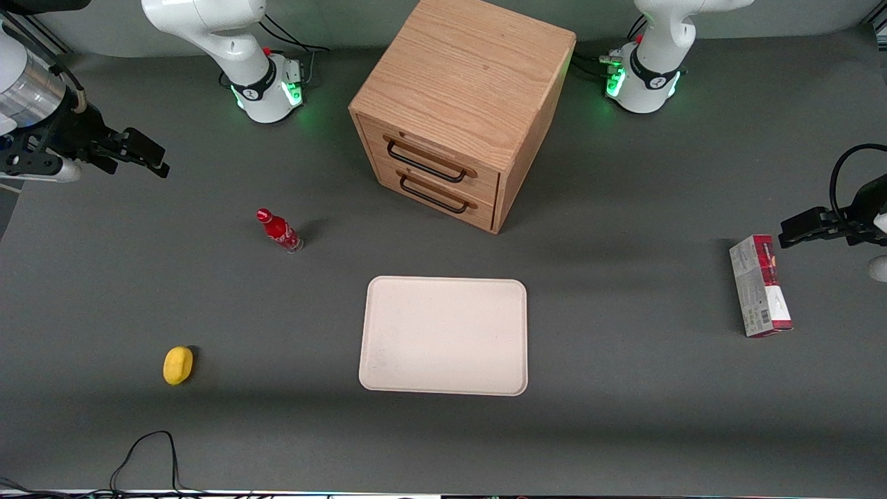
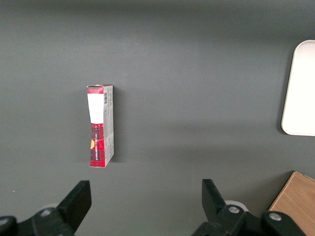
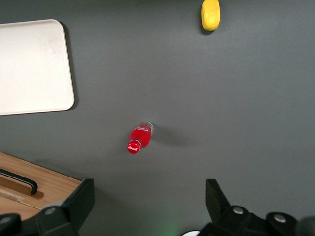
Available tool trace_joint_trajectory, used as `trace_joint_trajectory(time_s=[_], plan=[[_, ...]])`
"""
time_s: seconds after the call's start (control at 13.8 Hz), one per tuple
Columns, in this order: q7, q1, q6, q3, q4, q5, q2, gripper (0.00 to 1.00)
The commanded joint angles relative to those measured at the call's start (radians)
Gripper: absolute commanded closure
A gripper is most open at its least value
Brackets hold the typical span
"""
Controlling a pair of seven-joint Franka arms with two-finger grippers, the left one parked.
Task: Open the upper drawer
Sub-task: 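Move the right gripper to the upper drawer's black handle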
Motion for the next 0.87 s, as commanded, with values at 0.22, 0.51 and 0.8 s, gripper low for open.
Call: trace_joint_trajectory(time_s=[0.22,0.51,0.8], plan=[[-0.029,-0.003,-0.035,0.012,0.069,-0.002,0.055,0.00],[-0.029,0.003,-0.035,0.214,0.127,0.075,0.115,0.00],[-0.107,0.003,-0.033,0.459,0.236,0.095,0.236,0.00]])
